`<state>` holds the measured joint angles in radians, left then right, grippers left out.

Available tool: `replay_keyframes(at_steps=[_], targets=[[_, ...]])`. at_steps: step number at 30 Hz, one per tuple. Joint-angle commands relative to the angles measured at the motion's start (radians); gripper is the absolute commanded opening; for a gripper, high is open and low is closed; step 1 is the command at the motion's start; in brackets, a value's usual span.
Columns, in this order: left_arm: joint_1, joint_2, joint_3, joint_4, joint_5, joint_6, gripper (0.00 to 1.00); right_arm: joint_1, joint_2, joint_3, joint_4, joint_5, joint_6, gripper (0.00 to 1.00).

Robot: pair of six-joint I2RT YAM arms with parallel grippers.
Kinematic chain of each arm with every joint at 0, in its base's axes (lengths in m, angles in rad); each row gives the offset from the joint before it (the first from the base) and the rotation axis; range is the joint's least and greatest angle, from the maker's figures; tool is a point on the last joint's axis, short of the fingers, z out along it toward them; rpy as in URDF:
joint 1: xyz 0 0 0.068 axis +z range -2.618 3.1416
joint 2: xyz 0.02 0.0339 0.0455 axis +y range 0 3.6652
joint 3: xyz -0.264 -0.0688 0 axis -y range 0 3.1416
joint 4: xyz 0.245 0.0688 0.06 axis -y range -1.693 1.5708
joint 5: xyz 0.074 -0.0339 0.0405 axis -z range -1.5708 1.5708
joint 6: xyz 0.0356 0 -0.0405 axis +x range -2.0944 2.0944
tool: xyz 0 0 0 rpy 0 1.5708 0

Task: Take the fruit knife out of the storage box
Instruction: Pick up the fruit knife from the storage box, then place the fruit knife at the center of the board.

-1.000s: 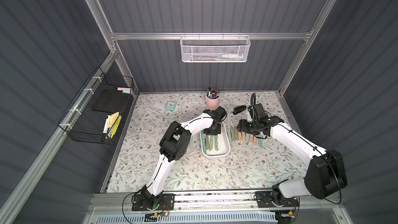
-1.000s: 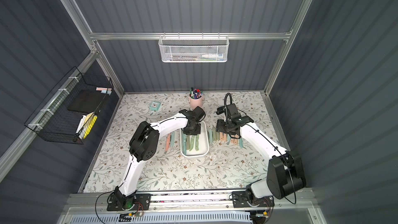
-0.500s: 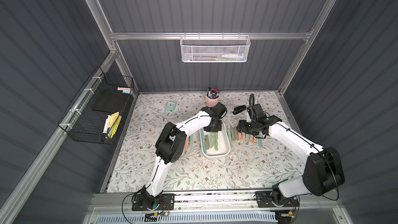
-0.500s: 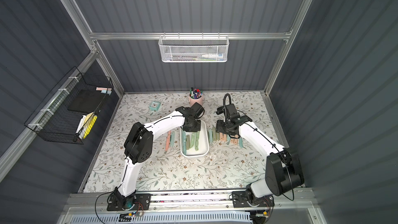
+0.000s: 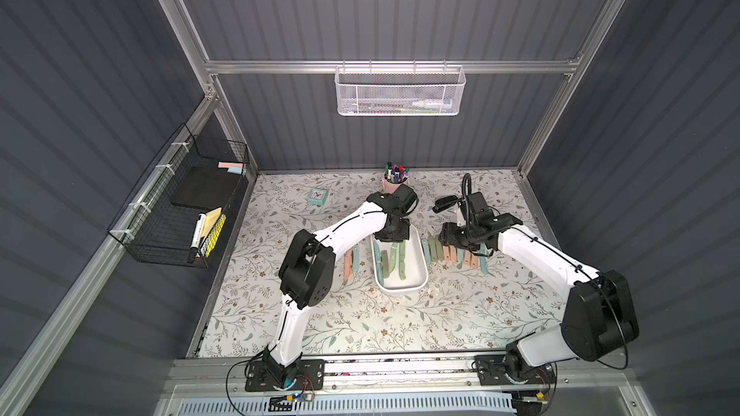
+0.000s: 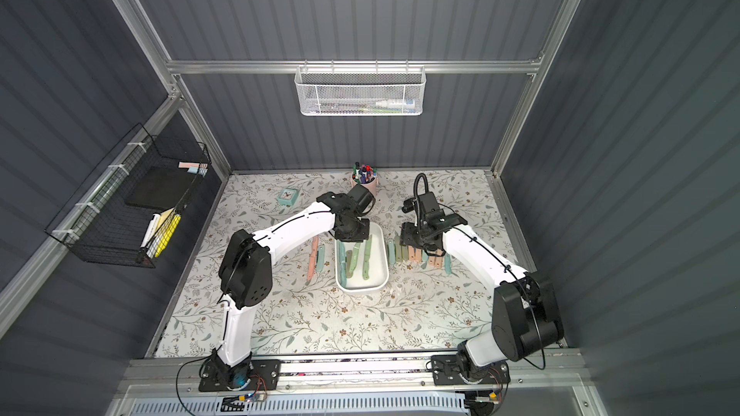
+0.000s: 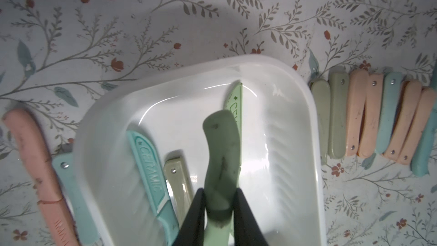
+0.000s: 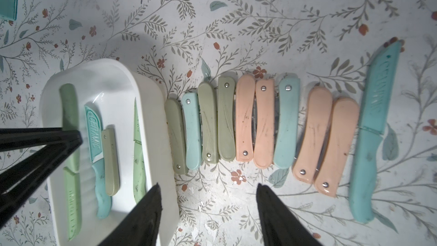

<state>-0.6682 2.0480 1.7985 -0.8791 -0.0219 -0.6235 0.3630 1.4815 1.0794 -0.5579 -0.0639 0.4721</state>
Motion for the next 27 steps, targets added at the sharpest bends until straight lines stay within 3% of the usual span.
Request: replay_keyframes(at_steps=[1,12,17,27], targets=[[0.060,-0.156,-0.059,-0.048,0.010,0.024,0.20,0.007,0.010,0.017,-0.022,-0.003,0.017,0.66],[0.286,-0.399,-0.432,0.051,0.051,0.078,0.20,0.023,0.037,0.028,-0.004,-0.017,0.020,0.66],[0.362,-0.387,-0.553,0.149,0.090,0.096,0.20,0.029,0.041,0.036,-0.011,-0.017,0.014,0.66],[0.383,-0.288,-0.631,0.290,0.065,0.115,0.19,0.035,0.059,0.047,-0.014,-0.025,0.010,0.66]])
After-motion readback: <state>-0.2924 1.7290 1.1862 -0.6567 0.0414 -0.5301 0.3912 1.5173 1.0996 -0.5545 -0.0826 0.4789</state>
